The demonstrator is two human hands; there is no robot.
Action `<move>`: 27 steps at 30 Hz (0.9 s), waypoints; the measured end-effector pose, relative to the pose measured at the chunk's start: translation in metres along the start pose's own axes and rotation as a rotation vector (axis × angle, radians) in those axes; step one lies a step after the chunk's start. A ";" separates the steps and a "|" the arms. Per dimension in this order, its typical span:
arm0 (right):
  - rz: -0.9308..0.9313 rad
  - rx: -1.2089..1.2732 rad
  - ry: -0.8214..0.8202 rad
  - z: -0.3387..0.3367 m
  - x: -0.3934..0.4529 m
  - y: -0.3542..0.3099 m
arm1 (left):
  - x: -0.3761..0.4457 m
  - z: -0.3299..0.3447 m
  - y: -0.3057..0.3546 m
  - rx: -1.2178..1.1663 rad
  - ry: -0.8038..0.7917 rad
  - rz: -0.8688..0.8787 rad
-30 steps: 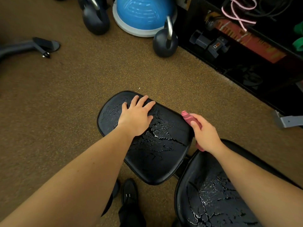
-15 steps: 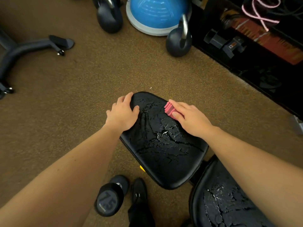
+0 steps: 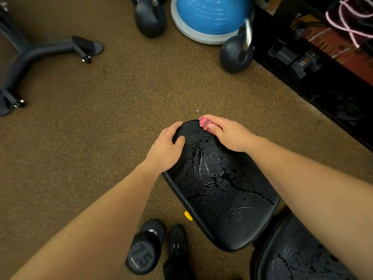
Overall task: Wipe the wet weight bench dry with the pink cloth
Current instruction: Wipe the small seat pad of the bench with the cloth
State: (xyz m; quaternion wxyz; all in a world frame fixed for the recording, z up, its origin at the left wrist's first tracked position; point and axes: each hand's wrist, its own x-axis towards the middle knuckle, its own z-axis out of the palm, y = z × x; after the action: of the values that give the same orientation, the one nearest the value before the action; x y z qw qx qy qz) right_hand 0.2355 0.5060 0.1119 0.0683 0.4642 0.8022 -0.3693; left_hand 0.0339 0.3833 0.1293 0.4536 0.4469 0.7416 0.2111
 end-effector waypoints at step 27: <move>-0.074 -0.019 0.189 0.016 -0.118 0.077 | -0.026 0.015 0.008 0.054 0.104 -0.104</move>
State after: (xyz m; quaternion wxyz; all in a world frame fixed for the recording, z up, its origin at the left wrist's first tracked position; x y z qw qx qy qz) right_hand 0.3596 0.4365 0.1132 -0.0171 0.4663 0.8252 -0.3182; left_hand 0.0554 0.3642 0.1404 0.4127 0.4080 0.7919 0.1901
